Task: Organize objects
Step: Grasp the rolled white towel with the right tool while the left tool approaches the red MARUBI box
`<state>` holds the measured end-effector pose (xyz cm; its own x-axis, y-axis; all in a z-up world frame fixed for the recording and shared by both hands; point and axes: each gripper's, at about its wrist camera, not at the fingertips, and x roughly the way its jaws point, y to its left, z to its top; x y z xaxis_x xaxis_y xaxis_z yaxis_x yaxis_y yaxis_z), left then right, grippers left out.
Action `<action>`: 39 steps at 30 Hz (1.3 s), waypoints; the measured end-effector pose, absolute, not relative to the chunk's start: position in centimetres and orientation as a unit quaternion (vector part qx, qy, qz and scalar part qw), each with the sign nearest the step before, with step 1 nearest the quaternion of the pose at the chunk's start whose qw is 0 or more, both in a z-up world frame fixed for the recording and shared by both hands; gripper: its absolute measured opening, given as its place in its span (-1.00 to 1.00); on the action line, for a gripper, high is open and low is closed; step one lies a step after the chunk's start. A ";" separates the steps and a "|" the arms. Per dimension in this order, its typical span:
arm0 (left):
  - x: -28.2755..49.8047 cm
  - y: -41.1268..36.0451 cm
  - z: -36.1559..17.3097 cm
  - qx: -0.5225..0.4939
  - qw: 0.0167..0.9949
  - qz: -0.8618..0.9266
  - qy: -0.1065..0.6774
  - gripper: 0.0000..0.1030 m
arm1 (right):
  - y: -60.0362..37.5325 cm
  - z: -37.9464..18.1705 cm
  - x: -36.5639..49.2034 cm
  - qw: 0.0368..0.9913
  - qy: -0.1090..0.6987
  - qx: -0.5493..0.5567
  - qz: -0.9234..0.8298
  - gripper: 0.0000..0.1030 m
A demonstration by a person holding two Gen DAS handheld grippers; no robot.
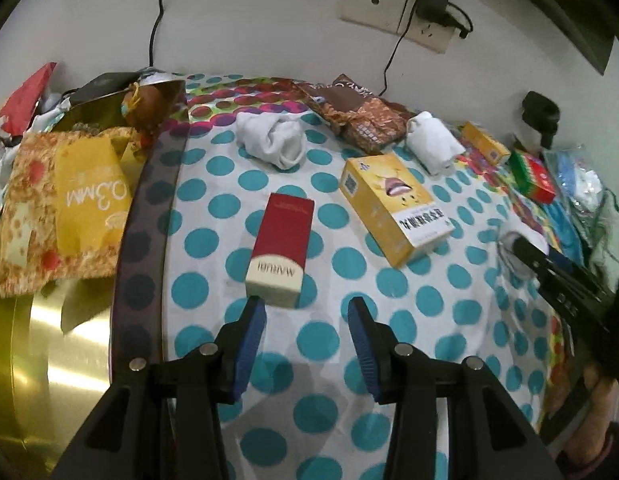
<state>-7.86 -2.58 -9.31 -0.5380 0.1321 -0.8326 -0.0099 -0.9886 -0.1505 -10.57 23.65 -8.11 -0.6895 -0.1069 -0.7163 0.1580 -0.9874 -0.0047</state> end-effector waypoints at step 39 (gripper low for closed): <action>-16.1 -1.5 -10.6 -0.581 0.141 0.770 0.224 -0.03 | 23.5 -8.2 -10.9 0.068 0.029 0.398 -0.914 -0.09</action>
<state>-16.09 -1.49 -10.61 -0.2847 -0.0422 -0.9577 -0.4774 -0.8601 0.1799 -10.93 23.49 -8.15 -0.6732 -0.1020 -0.7324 0.1483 -0.9889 0.0013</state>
